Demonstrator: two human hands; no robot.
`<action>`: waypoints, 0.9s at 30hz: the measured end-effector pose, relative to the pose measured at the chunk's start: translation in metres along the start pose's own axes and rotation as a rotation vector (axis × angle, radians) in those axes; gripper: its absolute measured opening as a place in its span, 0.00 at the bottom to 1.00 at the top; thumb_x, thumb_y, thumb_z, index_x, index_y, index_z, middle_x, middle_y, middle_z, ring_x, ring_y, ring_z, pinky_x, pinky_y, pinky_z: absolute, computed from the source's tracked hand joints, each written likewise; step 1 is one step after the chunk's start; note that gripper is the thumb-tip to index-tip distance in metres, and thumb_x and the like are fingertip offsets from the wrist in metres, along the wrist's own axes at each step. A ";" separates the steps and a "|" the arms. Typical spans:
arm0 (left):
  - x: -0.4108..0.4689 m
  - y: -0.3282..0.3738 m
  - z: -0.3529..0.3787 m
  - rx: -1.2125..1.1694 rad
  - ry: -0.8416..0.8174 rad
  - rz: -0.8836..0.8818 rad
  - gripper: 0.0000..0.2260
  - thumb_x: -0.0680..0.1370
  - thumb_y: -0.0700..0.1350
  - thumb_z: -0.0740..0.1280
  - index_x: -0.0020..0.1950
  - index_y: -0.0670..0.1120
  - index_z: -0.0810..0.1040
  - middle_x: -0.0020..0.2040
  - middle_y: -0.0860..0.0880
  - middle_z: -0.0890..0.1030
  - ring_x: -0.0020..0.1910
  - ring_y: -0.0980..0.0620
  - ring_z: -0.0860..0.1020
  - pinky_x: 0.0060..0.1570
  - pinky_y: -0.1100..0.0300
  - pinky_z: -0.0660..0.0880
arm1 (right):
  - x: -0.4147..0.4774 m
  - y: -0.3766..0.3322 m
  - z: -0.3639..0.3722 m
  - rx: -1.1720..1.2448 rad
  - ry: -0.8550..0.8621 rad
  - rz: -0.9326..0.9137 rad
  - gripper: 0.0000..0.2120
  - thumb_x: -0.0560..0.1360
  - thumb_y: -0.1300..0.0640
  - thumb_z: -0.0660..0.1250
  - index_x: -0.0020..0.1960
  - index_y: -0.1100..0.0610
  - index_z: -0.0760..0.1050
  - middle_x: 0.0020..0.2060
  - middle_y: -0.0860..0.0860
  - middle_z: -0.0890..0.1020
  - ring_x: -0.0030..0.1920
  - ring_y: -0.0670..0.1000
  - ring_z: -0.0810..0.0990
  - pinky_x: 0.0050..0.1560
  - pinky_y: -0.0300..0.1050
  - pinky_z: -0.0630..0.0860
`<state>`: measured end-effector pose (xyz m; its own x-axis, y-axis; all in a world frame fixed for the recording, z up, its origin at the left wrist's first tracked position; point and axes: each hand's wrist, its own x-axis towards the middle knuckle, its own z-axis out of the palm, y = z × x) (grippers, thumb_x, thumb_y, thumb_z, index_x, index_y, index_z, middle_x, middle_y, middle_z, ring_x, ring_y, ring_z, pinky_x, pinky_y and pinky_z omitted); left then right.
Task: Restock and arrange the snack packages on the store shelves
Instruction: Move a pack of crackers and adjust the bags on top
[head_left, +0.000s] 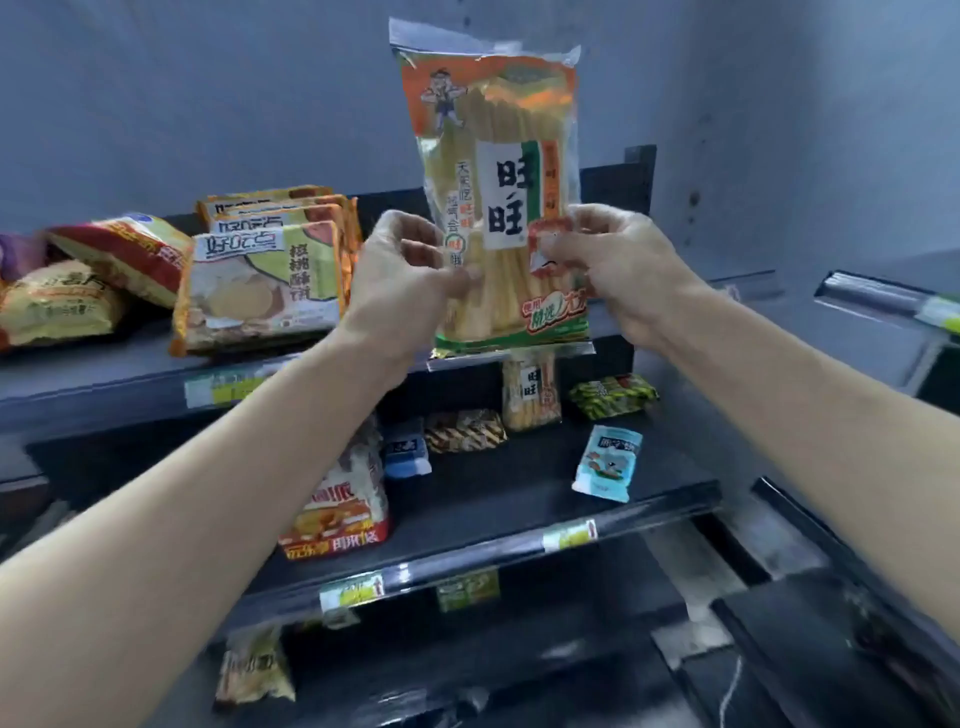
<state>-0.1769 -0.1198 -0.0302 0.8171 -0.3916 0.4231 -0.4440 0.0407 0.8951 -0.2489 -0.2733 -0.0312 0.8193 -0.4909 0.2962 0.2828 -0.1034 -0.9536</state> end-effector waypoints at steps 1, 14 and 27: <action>-0.012 -0.005 0.002 0.022 -0.057 -0.009 0.15 0.70 0.35 0.74 0.42 0.48 0.68 0.37 0.51 0.74 0.35 0.56 0.74 0.35 0.65 0.77 | -0.012 0.006 -0.005 -0.032 0.011 0.010 0.08 0.73 0.66 0.68 0.52 0.59 0.77 0.41 0.51 0.84 0.32 0.45 0.83 0.33 0.40 0.79; -0.076 -0.139 0.042 0.378 -0.516 -0.317 0.19 0.67 0.39 0.76 0.55 0.39 0.76 0.49 0.41 0.82 0.49 0.40 0.80 0.55 0.44 0.76 | -0.088 0.135 -0.061 -0.512 -0.094 0.346 0.15 0.69 0.65 0.73 0.55 0.59 0.76 0.51 0.58 0.83 0.50 0.57 0.82 0.56 0.56 0.78; -0.031 -0.224 0.104 0.338 -0.149 -0.568 0.08 0.73 0.37 0.70 0.38 0.46 0.75 0.43 0.45 0.80 0.46 0.45 0.79 0.52 0.49 0.79 | 0.009 0.236 -0.093 -0.506 -0.215 0.438 0.07 0.73 0.64 0.69 0.49 0.55 0.75 0.41 0.50 0.81 0.39 0.47 0.78 0.42 0.43 0.77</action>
<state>-0.1411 -0.2126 -0.2579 0.9089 -0.3907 -0.1455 -0.0710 -0.4889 0.8695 -0.2210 -0.3823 -0.2584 0.9001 -0.4025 -0.1668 -0.3199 -0.3506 -0.8802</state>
